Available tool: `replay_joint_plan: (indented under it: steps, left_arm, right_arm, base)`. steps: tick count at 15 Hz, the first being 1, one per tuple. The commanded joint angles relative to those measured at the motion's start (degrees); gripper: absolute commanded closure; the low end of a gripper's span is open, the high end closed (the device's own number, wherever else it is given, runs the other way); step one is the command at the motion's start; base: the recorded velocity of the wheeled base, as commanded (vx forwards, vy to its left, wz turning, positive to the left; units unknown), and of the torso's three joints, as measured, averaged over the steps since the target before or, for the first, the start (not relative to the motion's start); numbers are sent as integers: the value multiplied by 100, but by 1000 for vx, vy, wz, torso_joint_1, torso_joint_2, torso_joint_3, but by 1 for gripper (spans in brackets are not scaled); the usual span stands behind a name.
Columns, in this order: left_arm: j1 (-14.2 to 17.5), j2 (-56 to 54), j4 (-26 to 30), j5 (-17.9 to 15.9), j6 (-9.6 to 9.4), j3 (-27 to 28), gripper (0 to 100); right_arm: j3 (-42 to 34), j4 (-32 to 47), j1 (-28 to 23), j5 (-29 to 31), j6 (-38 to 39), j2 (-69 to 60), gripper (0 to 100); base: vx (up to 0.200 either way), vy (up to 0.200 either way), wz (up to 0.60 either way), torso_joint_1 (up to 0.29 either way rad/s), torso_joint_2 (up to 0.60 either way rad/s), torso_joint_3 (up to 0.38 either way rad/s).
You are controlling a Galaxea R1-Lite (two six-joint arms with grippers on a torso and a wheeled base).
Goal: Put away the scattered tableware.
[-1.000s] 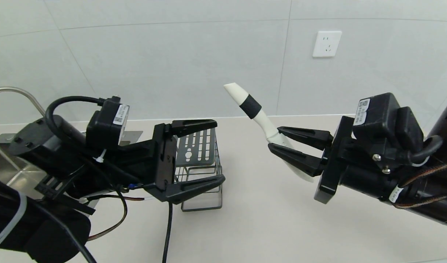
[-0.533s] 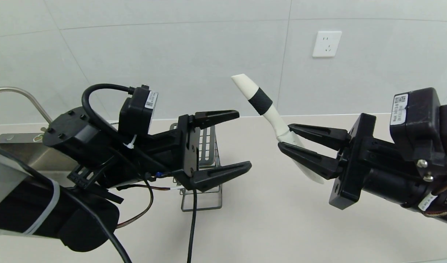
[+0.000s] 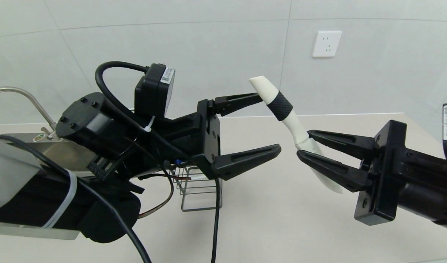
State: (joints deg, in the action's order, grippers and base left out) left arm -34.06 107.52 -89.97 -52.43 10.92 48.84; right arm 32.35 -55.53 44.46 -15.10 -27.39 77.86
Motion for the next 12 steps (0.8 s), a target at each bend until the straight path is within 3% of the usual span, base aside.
replay_joint_plan:
  steps: [1, 4, 8, 12]
  left_arm:
    - [-118, 146, -3, 14, 33, 267, 0]
    - [-162, 357, -3, 22, 50, 750, 0]
    - [-233, 340, -3, 22, 112, 768, 0]
    - [-259, 217, -3, 22, 358, 768, 0]
  right_arm:
    - [-19, 7, 1, -10, -3, -148, 100]
    - [-19, 24, 63, -10, -3, -148, 100]
    - [17, 33, 124, -10, -3, -78, 100]
    - [25, 33, 168, -10, -3, -61, 100]
  base:
    - [0, 0, 0, 0, 0, 0]
    - [0, 0, 0, 0, 0, 0]
    - [0, 0, 0, 0, 0, 0]
    - [0, 0, 0, 0, 0, 0]
